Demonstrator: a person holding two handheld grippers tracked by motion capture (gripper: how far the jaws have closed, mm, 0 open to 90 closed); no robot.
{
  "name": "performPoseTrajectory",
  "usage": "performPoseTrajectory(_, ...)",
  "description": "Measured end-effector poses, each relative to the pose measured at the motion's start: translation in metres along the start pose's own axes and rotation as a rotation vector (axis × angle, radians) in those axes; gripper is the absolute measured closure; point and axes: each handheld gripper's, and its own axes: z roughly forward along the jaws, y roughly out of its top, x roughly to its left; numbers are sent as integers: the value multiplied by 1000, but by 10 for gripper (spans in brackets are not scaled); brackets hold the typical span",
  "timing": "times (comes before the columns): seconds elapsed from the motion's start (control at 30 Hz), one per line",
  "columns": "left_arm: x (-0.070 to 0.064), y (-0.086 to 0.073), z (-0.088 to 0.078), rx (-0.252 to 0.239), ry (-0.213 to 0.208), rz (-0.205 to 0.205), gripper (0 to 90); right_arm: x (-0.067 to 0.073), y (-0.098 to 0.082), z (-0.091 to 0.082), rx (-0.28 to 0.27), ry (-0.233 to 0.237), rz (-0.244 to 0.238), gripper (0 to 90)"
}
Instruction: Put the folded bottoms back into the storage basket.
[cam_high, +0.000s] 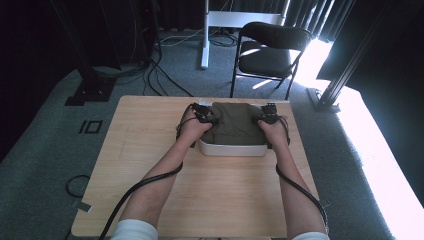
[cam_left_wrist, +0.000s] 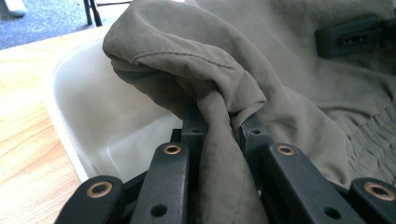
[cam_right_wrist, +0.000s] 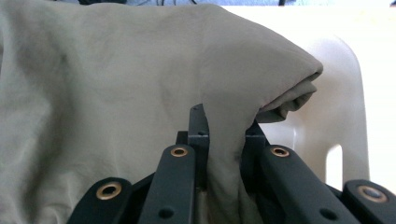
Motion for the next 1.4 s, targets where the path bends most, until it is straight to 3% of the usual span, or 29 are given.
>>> performPoseTrajectory(0.07,0,0,0,0,0,0,787,0,1,1,3,-4,-8,808)
performPoseTrajectory(0.13,-4,1,5,37,25,15,787,3,1,3,32,-37,-8,807)
performPoseTrajectory(0.33,-8,-1,11,68,53,31,780,8,0,10,97,-92,-24,803)
performPoseTrajectory(0.47,-11,-1,15,100,54,44,708,10,0,12,127,-113,-38,769)
performPoseTrajectory(0.67,-13,-2,18,88,64,34,591,10,-3,16,173,-122,-47,657)
performPoseTrajectory(0.87,-13,0,13,51,72,38,560,8,-4,12,125,-105,-46,532)
performPoseTrajectory(1.0,-11,3,4,-48,78,60,361,4,-4,5,44,-47,-23,406)
performPoseTrajectory(1.1,-9,4,-3,-92,45,61,302,4,-3,0,-29,4,-36,327)
performPoseTrajectory(1.17,-11,5,-9,-78,70,64,283,6,-2,-4,-54,21,-64,246)
performPoseTrajectory(1.27,-12,2,-16,-101,40,58,193,10,-4,-8,-86,43,-84,171)
performPoseTrajectory(1.37,-11,-4,-21,-108,51,55,193,13,-7,-11,-106,0,-128,171)
performPoseTrajectory(1.4,-11,-8,-26,-78,67,113,193,14,-8,-13,-102,-4,-130,171)
